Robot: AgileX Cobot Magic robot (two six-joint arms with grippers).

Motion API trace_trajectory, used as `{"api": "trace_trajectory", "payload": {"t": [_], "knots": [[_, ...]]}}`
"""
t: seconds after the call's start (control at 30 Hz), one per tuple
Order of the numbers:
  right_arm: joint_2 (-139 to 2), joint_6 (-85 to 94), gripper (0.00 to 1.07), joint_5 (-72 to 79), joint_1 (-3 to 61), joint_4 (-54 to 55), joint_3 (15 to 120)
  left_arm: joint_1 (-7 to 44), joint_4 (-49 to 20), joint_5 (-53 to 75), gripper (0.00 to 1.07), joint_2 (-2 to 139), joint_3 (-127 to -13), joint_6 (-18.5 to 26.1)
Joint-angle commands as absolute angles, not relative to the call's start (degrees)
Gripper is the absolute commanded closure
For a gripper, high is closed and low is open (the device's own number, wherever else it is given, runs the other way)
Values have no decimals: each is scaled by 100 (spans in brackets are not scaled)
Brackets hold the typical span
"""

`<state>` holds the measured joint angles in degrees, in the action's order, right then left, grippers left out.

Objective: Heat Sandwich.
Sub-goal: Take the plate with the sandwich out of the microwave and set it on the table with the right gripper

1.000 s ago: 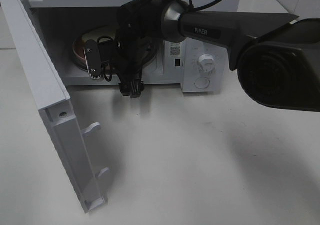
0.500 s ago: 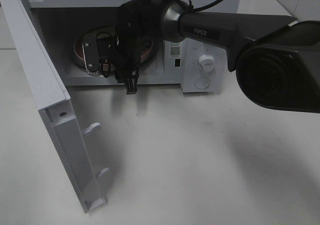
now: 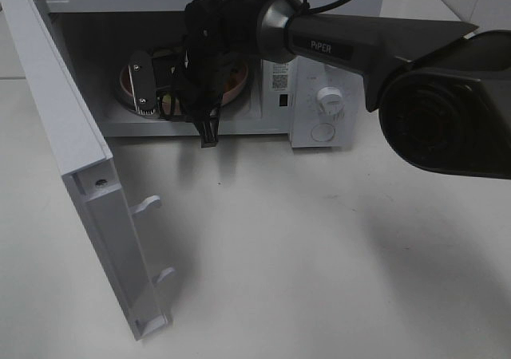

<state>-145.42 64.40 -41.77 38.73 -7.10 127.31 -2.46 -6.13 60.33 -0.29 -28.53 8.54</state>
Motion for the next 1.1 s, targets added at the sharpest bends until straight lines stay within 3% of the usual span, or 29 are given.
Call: {"api": "trace_trajectory", "payload": {"t": [0.03, 1.1], "knots": [[-14565, 6566, 107, -4790, 3902, -510, 12571, -241, -636, 5964, 5, -178, -2836, 854], [-12645, 8010, 107, -3352, 3730, -92, 10176, -241, -636, 5964, 5, -178, -2836, 854]]}}
